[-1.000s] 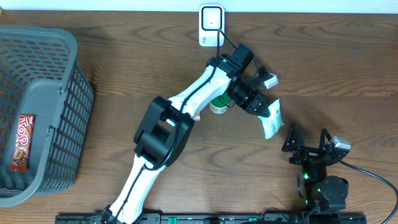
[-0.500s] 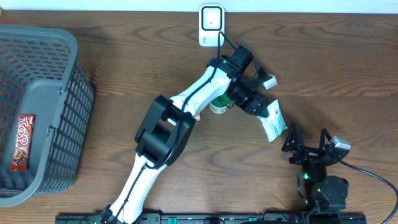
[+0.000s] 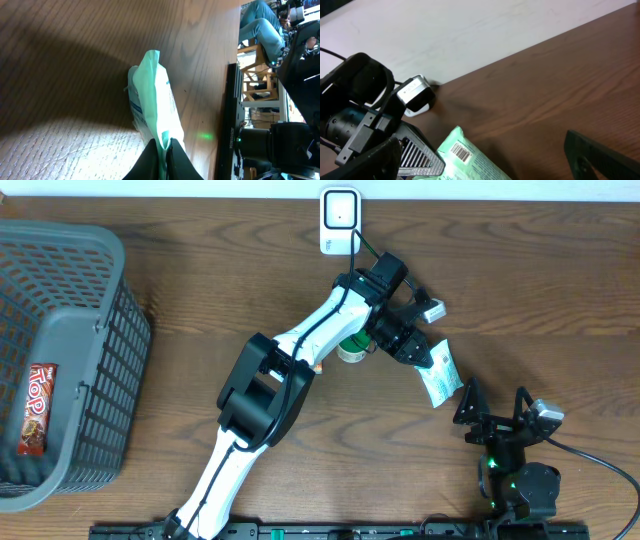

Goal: Scan the item barcode
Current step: 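Lower the wipes pack onto the table right of the jar and release, then reach the left gripper into the basket and grasp the red Top bar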

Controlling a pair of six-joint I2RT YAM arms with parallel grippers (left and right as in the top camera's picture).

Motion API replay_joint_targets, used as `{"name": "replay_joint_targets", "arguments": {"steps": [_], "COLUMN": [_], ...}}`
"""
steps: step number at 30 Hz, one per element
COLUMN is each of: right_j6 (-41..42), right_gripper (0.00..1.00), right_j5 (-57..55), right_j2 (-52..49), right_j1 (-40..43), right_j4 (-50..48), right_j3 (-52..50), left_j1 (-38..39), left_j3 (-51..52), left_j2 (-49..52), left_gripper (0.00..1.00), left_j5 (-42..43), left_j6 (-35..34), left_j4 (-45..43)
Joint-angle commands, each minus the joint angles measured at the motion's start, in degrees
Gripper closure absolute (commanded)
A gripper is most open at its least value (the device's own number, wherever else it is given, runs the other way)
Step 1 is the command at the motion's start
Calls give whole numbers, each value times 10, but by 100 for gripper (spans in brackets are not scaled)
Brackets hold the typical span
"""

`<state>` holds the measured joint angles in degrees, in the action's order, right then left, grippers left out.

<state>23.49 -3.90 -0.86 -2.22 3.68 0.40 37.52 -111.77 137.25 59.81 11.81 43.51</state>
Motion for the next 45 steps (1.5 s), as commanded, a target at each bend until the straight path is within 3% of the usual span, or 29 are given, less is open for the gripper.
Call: {"name": "replay_joint_targets", "arguments": {"steps": [1,7,8,9,10,11,15,20,26,30,32,35,39,42,45], "right_j6": [1,1,1,1,0,1,1,1,0,0,1,0,1,1,1], "right_gripper": [1,1,1,1,1,1,1,1,1,1,1,1,1,1,1], "right_j5": [-5,-5,-5,-5,-5,-5,-5,-5,-5,-5,-5,-5,-5,-5,-5], "right_j2": [2,2,2,2,2,2,2,2,2,2,2,2,2,2,2], "right_j1": [-1,-1,-1,-1,-1,-1,-1,-1,-1,-1,-1,-1,-1,-1,-1], "right_j4": [2,2,2,2,2,2,2,2,2,2,2,2,2,2,2], "right_j3": [-1,-1,-1,-1,-1,-1,-1,-1,-1,-1,-1,-1,-1,-1,-1], "left_j1": [-2,-2,-2,-2,-2,-2,-2,-3,-4,-14,-38,-116,-294,-454,-531], "left_j3": [-9,-9,-9,-10,-12,-14,-21,-26,-26,-26,-26,-26,-25,0,46], "left_j2": [2,2,1,-1,-4,-9,-48,-167,-372,-501,-554,-609,-638,-624,-605], "left_gripper": [93,93,84,50,26,18,16,16,16,15,16,16,15,15,15], "left_j5": [-5,-5,-5,-5,-6,-16,-86,-203,-502,-734,-846,-949,-956,-949,-921], "left_j6": [-3,-6,-12,-21,-24,-30,-53,-53,-75,-130,-199,-354,-514,-601,-608], "left_j4": [1,0,0,0,1,1,8,40,51,58,82,165,310,399,407]}}
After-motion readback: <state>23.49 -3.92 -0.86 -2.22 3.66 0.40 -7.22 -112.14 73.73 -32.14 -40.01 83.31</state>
